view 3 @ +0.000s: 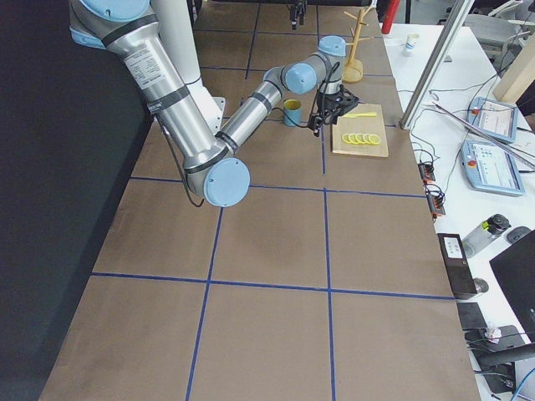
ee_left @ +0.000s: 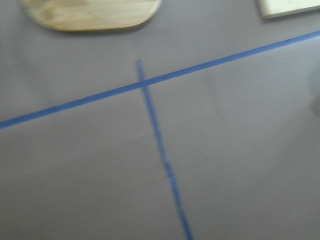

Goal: Hang cup on storage rack
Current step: 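Set the mug down, open the right gripper and lift away, then reach the left gripper to the teal mug and grasp its rim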

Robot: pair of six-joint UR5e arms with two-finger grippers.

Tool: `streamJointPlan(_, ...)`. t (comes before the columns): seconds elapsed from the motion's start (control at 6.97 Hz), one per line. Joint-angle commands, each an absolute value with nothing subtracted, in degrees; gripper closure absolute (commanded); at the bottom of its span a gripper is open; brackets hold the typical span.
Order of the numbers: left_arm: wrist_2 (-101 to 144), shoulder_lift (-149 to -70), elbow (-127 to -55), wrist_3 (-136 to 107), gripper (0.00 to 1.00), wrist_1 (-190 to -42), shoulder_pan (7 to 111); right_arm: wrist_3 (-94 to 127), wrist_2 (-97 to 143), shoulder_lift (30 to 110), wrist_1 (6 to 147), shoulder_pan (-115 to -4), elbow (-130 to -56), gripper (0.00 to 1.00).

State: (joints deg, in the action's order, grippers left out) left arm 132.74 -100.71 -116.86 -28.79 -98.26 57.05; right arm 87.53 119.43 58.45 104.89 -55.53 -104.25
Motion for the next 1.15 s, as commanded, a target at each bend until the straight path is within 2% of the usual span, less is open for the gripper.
streamJointPlan(0.0, 127.54, -109.99, -113.06, -29.80, 0.00, -102.45, 50.46, 70.04, 119.71, 61.16, 104.77, -58.61, -103.97, 0.00)
streamJointPlan(0.29, 124.22, -111.88, -106.73, -30.58, 0.00, -116.91, 46.69, 53.70, 120.58, 63.53, 104.42, -61.86, -103.27, 0.00)
streamJointPlan(0.57, 115.62, -116.34, -97.34, -30.76, 0.00, -129.93, 37.66, 41.79, 123.92, 64.95, 104.33, -63.98, -102.92, 0.00)
streamJointPlan(0.72, 112.97, -118.46, -94.95, -30.76, 0.00, -132.69, 34.75, 35.74, 124.19, 65.04, 104.33, -64.42, -102.66, 0.00)
streamJointPlan(1.0, 110.92, -118.56, -95.36, -31.54, 0.01, -133.59, 31.39, 26.14, 126.64, 67.31, 104.15, -66.35, -102.57, 0.00)
